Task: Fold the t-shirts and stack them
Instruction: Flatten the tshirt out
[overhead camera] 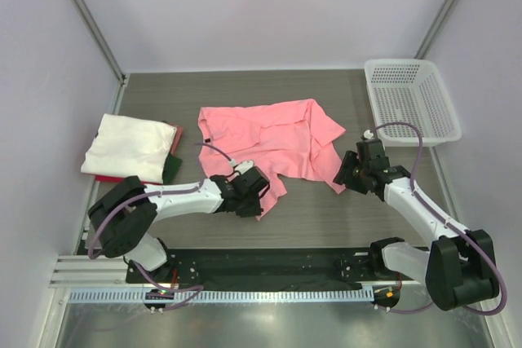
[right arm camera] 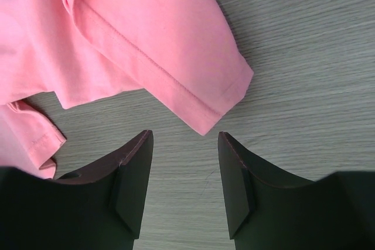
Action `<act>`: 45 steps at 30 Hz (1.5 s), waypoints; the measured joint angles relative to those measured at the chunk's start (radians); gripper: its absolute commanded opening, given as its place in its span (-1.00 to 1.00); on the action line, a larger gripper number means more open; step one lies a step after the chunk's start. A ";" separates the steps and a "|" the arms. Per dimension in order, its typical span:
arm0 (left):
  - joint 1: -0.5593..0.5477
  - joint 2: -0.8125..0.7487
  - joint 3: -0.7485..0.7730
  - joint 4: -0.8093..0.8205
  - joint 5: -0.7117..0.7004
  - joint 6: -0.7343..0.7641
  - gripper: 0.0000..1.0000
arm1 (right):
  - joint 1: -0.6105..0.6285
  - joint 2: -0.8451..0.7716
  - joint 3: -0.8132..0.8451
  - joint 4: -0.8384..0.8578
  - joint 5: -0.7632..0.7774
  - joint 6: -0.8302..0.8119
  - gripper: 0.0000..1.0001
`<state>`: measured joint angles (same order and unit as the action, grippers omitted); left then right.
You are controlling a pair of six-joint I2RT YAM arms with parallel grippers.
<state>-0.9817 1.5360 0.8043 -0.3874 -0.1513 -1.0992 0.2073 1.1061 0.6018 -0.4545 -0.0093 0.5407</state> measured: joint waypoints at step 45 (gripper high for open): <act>0.452 -0.387 -0.074 -0.121 0.183 0.262 -1.00 | 0.245 0.331 0.127 -0.064 0.337 0.052 -0.85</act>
<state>-0.5297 1.1492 0.7300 -0.5079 0.0319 -0.8368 0.4526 1.4368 0.7284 -0.5190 0.3279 0.5926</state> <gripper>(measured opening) 0.007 0.242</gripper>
